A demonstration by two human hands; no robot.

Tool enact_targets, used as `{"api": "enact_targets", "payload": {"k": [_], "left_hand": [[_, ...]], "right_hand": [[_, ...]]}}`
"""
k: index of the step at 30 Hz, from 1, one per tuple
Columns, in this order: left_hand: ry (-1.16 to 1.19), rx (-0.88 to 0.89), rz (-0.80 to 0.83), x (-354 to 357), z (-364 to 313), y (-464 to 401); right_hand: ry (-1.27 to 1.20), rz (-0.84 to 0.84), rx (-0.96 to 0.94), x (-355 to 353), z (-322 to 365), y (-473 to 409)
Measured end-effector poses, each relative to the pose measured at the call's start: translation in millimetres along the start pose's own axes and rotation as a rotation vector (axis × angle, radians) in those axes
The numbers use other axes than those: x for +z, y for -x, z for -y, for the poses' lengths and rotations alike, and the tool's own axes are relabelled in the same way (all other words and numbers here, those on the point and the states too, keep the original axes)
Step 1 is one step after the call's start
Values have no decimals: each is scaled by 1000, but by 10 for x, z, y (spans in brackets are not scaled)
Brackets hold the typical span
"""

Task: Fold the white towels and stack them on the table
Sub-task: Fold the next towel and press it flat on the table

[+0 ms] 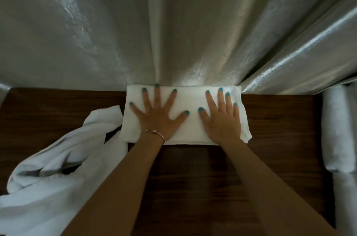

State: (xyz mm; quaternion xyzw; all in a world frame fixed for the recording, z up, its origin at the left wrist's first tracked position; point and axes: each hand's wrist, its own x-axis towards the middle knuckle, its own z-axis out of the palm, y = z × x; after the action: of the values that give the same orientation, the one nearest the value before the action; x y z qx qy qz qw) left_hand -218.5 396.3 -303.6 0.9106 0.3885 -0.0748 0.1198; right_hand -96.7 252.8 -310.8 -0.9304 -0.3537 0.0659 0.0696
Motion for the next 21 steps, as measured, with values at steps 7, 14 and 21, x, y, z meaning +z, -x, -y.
{"api": "enact_targets", "payload": {"k": [7, 14, 21], "left_hand": [[-6, -17, 43, -19, 12, 14], [324, 68, 239, -668, 358, 194], [-43, -366, 133, -508, 1922, 876]], "right_hand": [[20, 41, 29, -3, 5, -3], [-16, 297, 221, -415, 447, 29], [-353, 334, 73, -506, 1564, 988]]}}
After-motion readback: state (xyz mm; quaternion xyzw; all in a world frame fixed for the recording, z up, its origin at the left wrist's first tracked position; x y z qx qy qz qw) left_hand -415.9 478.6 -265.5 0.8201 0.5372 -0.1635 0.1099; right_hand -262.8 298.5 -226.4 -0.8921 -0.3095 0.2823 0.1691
